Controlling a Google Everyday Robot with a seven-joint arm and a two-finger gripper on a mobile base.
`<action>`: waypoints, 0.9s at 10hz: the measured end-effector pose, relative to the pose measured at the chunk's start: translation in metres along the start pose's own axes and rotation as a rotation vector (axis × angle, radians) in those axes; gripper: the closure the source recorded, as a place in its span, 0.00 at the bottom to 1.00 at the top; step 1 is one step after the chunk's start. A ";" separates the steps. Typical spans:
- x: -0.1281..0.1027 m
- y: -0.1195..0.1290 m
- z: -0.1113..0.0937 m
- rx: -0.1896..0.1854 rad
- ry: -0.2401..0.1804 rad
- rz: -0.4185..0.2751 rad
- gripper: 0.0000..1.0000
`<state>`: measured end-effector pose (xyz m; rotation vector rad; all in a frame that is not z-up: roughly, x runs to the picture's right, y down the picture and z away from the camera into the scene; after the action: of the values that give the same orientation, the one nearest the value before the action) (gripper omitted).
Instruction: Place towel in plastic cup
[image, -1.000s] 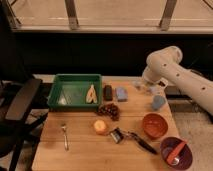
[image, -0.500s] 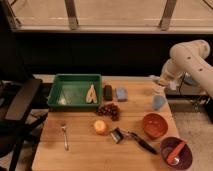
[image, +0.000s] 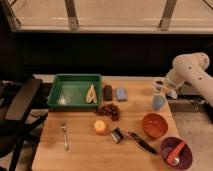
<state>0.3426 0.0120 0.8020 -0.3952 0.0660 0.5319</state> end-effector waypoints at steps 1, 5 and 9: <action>-0.001 0.004 0.007 -0.015 -0.003 0.003 0.57; 0.007 0.015 0.032 -0.040 0.010 0.013 0.24; 0.013 0.027 0.042 -0.065 0.005 0.009 0.24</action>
<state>0.3384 0.0562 0.8292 -0.4601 0.0557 0.5427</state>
